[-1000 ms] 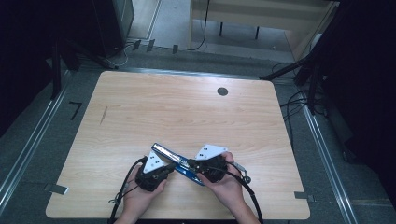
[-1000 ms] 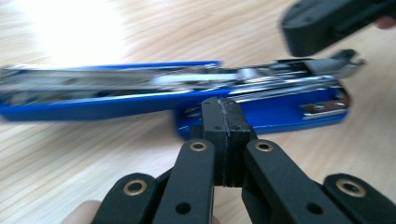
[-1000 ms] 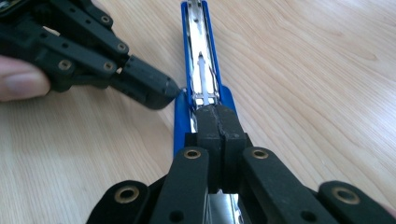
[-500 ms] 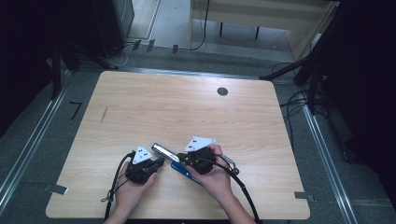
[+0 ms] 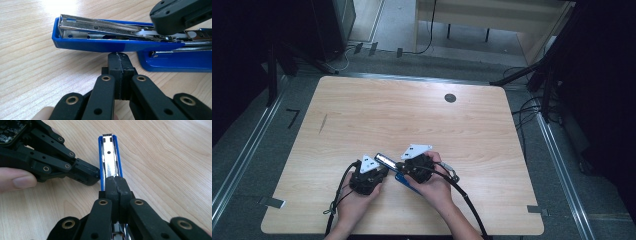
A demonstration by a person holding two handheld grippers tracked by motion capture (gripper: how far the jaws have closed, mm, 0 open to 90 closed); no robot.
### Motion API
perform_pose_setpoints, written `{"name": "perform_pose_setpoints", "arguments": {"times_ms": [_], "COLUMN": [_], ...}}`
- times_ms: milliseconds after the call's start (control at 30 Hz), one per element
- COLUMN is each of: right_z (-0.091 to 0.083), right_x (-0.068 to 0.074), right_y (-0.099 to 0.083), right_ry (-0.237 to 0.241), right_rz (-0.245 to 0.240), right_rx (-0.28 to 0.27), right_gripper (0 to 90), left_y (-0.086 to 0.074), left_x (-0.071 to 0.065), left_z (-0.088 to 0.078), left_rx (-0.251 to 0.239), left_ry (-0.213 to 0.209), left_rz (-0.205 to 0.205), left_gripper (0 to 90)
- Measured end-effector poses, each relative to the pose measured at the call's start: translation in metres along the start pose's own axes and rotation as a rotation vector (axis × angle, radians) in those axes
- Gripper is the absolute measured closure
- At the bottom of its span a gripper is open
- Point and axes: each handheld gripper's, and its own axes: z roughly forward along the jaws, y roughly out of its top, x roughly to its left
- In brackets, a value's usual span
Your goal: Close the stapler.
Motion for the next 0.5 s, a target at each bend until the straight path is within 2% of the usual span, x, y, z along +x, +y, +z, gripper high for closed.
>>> {"name": "perform_pose_setpoints", "arguments": {"times_ms": [500], "right_z": [0.0055], "right_x": [0.0022], "right_y": [0.0054], "right_ry": [0.003], "right_rz": [-0.008], "right_rx": [-0.006], "right_gripper": [90.0], "left_y": [0.0008], "left_x": [0.0001], "left_z": [0.0004], "left_rx": [-0.006], "left_ry": [-0.001], "left_rz": [-0.008], "left_gripper": [90.0]}}
